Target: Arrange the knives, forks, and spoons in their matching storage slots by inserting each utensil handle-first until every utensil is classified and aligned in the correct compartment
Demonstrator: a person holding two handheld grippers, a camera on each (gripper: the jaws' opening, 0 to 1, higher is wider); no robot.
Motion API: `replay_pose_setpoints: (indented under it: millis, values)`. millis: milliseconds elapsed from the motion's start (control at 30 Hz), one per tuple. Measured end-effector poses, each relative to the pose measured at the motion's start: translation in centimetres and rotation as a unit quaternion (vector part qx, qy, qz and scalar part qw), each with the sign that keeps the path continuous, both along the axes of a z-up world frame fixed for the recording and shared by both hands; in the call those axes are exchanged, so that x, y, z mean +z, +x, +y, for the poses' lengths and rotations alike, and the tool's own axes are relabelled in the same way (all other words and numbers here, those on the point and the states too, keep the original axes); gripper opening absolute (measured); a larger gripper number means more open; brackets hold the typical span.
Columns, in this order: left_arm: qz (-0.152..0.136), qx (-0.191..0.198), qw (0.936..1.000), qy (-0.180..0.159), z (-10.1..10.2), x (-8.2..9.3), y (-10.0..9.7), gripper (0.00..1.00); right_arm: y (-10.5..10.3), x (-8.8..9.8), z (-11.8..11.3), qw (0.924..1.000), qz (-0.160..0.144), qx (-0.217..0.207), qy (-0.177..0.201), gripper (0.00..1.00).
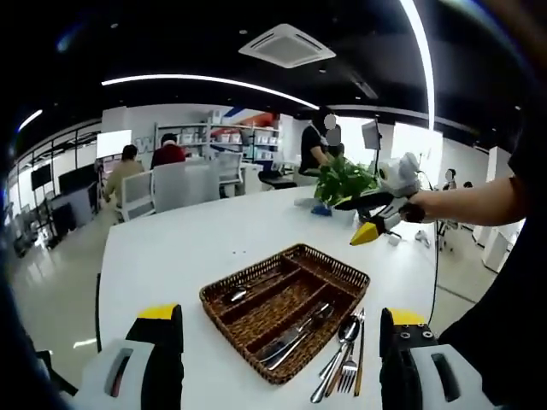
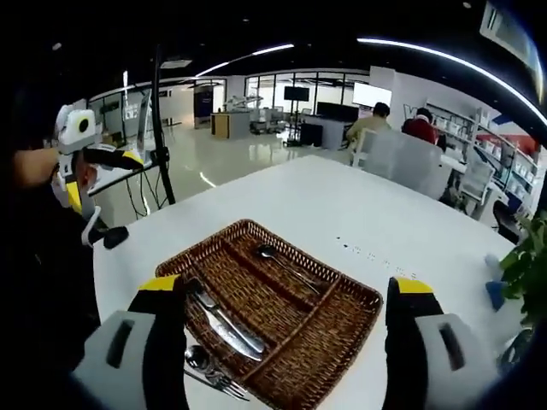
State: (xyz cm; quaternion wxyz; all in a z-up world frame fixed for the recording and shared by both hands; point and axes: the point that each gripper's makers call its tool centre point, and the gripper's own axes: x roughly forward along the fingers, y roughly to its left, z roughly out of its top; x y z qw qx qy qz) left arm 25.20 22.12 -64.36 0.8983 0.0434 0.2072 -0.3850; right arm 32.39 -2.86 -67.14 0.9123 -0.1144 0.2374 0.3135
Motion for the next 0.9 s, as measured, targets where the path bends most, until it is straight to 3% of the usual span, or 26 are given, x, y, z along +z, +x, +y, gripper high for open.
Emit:
replay_pose_setpoints:
  millis: [300,567,733,900]
  values:
    - [0.003,-0.001,1.0000,0.005,-0.7,-0.1,-1.0,1.00,-3.6,0.8,-2.5,0.9995,-0.003,-0.029,0.010,0.99]
    - [0.008,0.042,0.9991,0.004,-0.4,-0.7,-1.0,1.00,-5.6,1.9,-5.0,0.9989,0.000,-0.037,0.030,0.99]
    - [0.009,0.048,0.9985,0.026,-1.5,-1.7,-2.4,1.00,-6.8,1.5,-6.4,0.9992,-0.002,-0.027,0.028,0.99]
    - [-0.008,0.056,0.9979,0.029,-2.5,-1.5,-3.1,1.00,-7.5,1.2,-7.3,0.9984,0.006,-0.025,0.050,0.99]
